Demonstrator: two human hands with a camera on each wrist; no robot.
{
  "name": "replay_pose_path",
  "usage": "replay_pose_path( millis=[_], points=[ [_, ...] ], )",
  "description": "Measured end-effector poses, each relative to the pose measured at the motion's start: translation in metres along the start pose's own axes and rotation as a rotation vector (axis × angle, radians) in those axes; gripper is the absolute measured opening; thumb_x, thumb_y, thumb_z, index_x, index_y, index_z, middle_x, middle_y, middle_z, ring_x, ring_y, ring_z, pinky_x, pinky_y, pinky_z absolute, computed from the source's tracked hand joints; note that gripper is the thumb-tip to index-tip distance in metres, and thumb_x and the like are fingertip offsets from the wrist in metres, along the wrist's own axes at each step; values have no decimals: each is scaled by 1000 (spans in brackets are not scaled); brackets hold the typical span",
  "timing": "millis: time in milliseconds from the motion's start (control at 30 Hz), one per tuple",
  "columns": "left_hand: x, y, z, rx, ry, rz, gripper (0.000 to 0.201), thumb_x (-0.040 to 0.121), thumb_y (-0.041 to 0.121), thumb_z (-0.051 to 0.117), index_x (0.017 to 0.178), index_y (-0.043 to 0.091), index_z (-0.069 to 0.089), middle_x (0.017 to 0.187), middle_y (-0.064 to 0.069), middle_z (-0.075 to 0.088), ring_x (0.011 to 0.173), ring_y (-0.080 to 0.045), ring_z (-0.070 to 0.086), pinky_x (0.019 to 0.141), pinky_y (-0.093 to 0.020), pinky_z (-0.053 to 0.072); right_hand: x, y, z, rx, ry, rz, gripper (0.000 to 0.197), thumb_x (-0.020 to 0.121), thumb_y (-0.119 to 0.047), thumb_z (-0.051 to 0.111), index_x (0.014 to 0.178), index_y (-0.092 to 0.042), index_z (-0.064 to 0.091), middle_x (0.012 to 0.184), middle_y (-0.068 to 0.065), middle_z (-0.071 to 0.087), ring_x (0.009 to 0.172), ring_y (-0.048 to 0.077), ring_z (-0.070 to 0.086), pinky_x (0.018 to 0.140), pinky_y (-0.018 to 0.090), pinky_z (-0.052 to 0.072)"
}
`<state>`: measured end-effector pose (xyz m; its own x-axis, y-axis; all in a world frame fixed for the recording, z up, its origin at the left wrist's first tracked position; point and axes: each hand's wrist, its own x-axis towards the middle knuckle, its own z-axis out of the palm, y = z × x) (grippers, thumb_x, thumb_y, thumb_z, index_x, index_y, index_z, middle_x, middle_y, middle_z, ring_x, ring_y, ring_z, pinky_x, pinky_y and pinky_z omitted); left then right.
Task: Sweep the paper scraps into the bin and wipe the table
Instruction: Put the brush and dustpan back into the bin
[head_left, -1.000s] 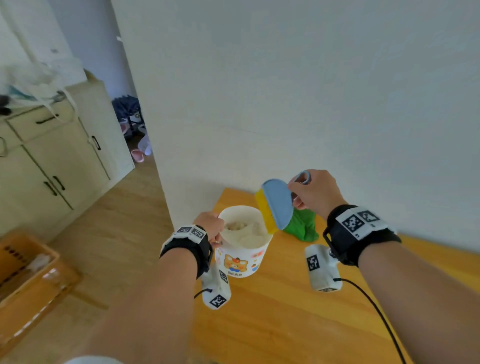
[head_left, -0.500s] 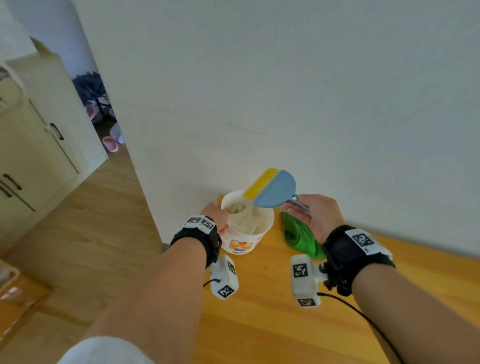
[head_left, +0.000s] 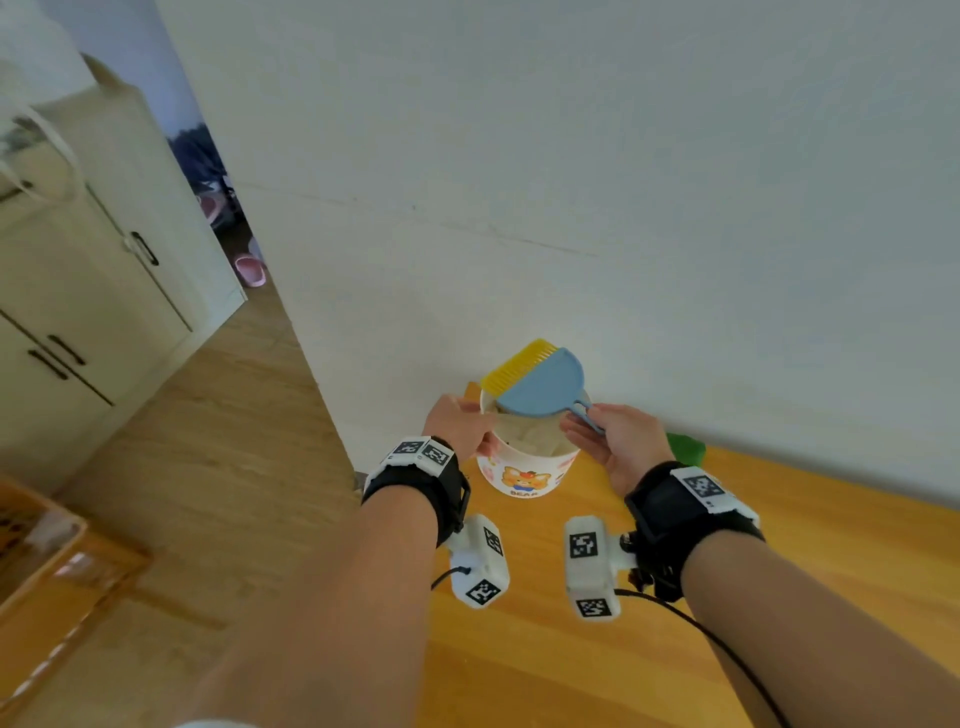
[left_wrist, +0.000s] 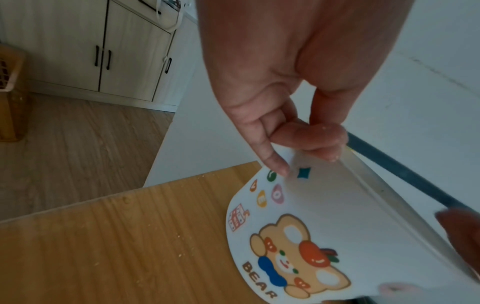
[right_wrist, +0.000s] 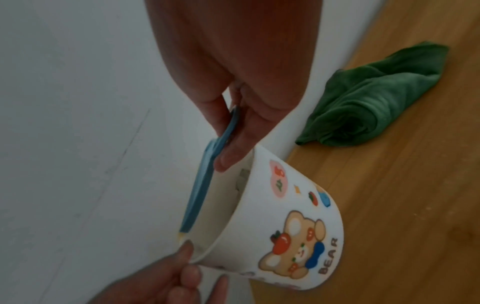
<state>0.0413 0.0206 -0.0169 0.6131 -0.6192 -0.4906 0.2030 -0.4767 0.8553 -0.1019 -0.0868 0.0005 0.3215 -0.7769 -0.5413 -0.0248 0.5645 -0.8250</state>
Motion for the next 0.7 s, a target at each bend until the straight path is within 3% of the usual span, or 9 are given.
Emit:
replay_pose_path(
  millis=[67, 167, 233, 333, 433, 533, 600, 700],
  points=[
    [0, -2, 0, -5, 12, 15, 24, 90, 5, 62, 75, 18, 48, 63, -14, 63, 54, -22, 57, 80, -40, 56, 3, 5, -4, -205, 95, -68, 4, 91, -3, 59, 88, -3, 61, 78, 14, 64, 62, 18, 63, 55, 26, 55],
    [-5, -1, -1, -40, 14, 22, 25, 91, 7, 63, 70, 13, 51, 64, -15, 62, 54, -22, 56, 74, -39, 57, 7, 11, -12, -435, 166, -132, 13, 85, -11, 69, 74, -13, 62, 75, 7, 62, 62, 14, 57, 53, 25, 50],
    [-6, -2, -1, -64, 13, 22, 24, 92, 8, 63, 71, 12, 51, 66, -15, 62, 54, -21, 55, 67, -33, 56, 10, 12, -16, -474, 160, -143, 13, 83, -14, 71, 74, -14, 62, 75, 6, 62, 62, 14, 57, 52, 25, 49],
    [-5, -6, -1, -88, 14, 21, 18, 92, 12, 63, 79, 8, 52, 67, -15, 63, 53, -22, 56, 67, -33, 56, 9, 12, -18, -518, 151, -175, 15, 84, -17, 71, 73, -16, 61, 77, 5, 63, 61, 15, 59, 56, 28, 53],
    [-1, -12, -2, -135, 25, -27, 23, 93, 23, 61, 103, 4, 51, 70, -17, 65, 47, -20, 57, 62, -32, 57, 9, 10, -23, -587, 148, -198, 16, 85, -26, 70, 75, -16, 61, 75, 3, 63, 62, 16, 61, 71, 38, 59],
    [1, -20, -3, -166, 39, -94, 34, 98, 36, 48, 99, 2, 55, 59, -15, 64, 39, -17, 55, 57, -29, 55, 13, 6, -37, -674, 200, -261, 18, 86, -31, 63, 78, -15, 63, 76, 6, 66, 76, 27, 66, 80, 46, 58],
    [4, -33, -3, -173, 64, -148, 37, 101, 36, 39, 94, 3, 55, 55, -12, 63, 42, -19, 53, 56, -30, 51, 16, 2, -51, -793, 250, -317, 19, 89, -30, 58, 84, -14, 65, 81, 7, 68, 81, 29, 65, 76, 40, 56],
    [9, -59, -1, -32, 127, -210, 25, 100, 21, 39, 97, 2, 54, 62, -11, 61, 41, -18, 44, 43, -23, 38, 26, 0, -76, -1016, 264, -378, 16, 92, -25, 54, 94, -15, 66, 95, 7, 69, 78, 22, 62, 63, 27, 48]
  ],
)
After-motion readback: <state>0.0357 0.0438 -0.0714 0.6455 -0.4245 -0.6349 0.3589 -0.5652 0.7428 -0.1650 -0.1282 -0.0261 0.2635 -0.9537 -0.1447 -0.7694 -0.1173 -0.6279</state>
